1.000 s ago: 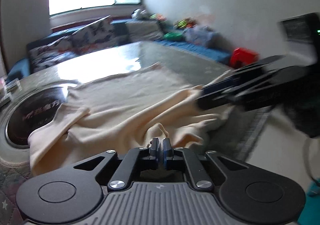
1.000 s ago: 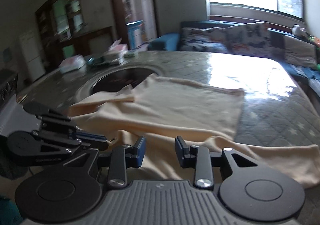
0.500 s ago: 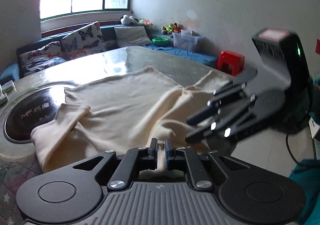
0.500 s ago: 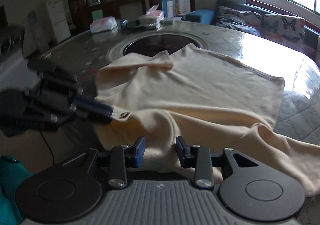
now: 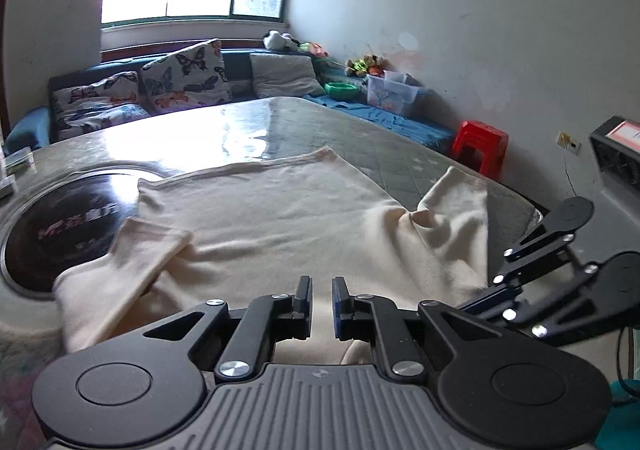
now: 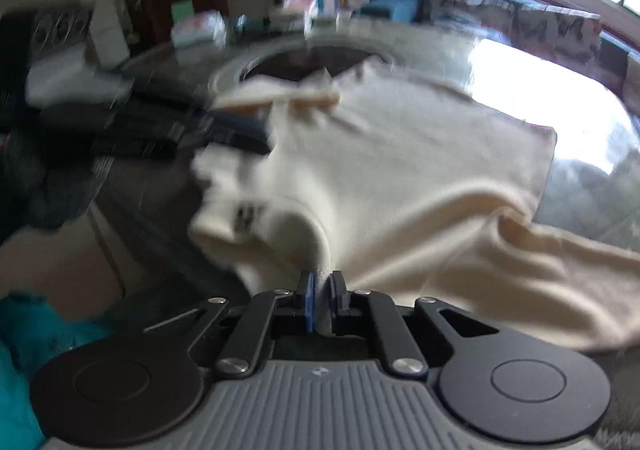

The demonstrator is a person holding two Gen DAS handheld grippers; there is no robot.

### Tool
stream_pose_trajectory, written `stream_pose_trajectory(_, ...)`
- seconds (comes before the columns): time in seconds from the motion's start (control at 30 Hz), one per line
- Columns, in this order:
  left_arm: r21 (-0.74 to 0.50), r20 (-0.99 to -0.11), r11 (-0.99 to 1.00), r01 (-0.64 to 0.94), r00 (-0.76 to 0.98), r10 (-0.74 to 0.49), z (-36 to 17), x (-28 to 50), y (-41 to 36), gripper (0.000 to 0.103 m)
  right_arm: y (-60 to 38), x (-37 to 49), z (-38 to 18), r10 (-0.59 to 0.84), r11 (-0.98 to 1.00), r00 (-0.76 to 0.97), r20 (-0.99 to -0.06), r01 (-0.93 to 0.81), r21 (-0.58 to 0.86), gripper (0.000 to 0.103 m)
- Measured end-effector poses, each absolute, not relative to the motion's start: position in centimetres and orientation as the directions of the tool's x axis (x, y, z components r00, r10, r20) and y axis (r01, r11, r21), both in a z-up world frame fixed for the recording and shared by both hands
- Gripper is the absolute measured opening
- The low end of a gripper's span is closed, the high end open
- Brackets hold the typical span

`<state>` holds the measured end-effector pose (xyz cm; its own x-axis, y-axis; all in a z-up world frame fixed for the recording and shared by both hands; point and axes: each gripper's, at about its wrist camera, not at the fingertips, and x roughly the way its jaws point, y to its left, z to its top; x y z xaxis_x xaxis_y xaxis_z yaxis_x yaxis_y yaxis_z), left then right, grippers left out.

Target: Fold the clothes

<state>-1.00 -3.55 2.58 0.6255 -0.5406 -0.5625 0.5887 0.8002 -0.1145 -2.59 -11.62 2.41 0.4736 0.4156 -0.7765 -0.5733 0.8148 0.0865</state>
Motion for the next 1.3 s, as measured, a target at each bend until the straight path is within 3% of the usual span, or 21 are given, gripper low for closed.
stream_pose_trajectory(0.17,-0.109,-0.588,0.764,0.636,0.578,-0.565,1.4,-0.6,-5.9,0.011,-12.7,-2.8,4.0,0.44,0.812,0.513,-0.737,-0.578,0.082,0.019)
stream_pose_trajectory(0.4,-0.098,-0.623,0.723,0.684,0.524,-0.58,-0.2,-2.3,-7.5,0.011,-14.1,0.5,4.0,0.342,0.889,0.665,-0.664,-0.459,-0.001,0.022)
stream_pose_trajectory(0.5,-0.116,-0.624,0.727,0.676,0.52,-0.583,-0.2,-2.2,-7.1,0.011,-14.5,2.5,2.7,0.306,0.909,0.678,-0.669,-0.416,-0.005,0.034)
stream_pose_trajectory(0.8,-0.15,-0.626,0.736,0.66,0.513,-0.588,0.1,-1.1,-6.8,0.021,-16.9,1.3,1.2,0.2,0.941,0.649,-0.734,-0.337,-0.042,0.034)
stream_pose_trajectory(0.87,-0.152,-0.622,0.742,0.653,0.52,-0.585,0.5,-0.6,-6.6,0.027,-17.0,1.1,1.7,0.201,0.942,0.658,-0.726,-0.332,-0.04,0.034)
stream_pose_trajectory(1.03,-0.151,-0.602,0.781,0.605,0.571,-0.559,1.8,0.4,-5.3,0.031,-16.1,1.7,3.0,0.245,0.933,0.701,-0.67,-0.358,-0.033,0.035)
stream_pose_trajectory(1.3,-0.17,-0.624,0.892,0.419,0.655,-0.427,0.8,4.3,-1.8,0.031,-15.4,3.6,0.6,0.26,0.933,0.66,-0.705,-0.359,0.007,0.038)
